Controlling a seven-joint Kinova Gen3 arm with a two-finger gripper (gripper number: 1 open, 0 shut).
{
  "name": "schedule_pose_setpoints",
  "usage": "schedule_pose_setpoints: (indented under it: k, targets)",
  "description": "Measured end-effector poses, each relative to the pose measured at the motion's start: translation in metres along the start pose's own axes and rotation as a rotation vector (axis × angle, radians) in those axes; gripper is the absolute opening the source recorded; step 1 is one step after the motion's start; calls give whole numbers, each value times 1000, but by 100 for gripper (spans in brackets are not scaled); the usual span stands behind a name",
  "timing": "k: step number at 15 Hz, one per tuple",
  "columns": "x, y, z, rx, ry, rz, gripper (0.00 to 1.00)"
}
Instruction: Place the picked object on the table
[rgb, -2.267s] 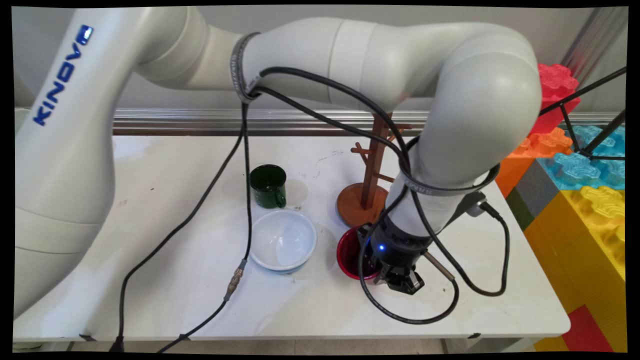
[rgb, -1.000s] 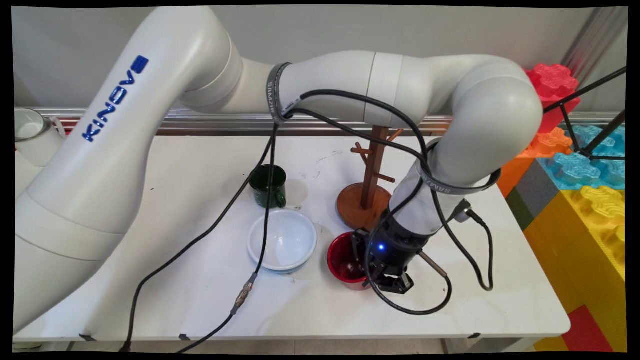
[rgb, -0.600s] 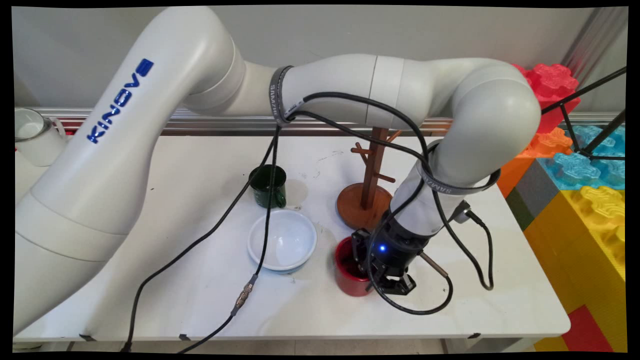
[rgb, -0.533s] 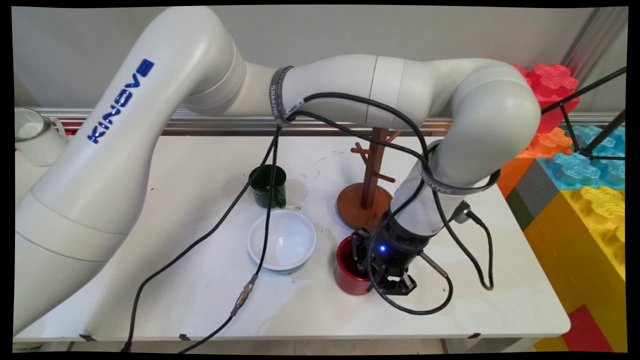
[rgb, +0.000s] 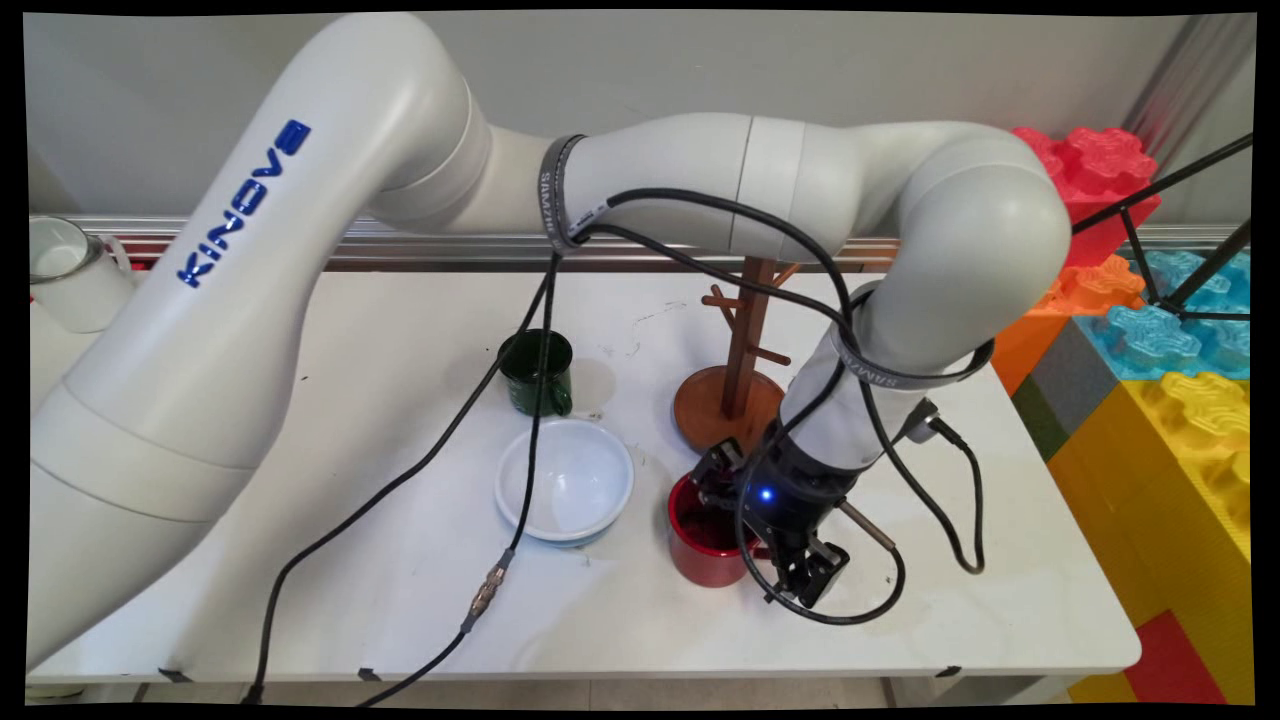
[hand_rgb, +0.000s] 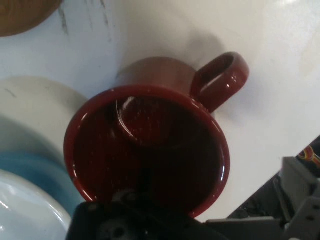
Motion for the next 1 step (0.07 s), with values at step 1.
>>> schedule_pose_setpoints:
  k: [1]
  targets:
    - [0,0,0,0,5,0,100]
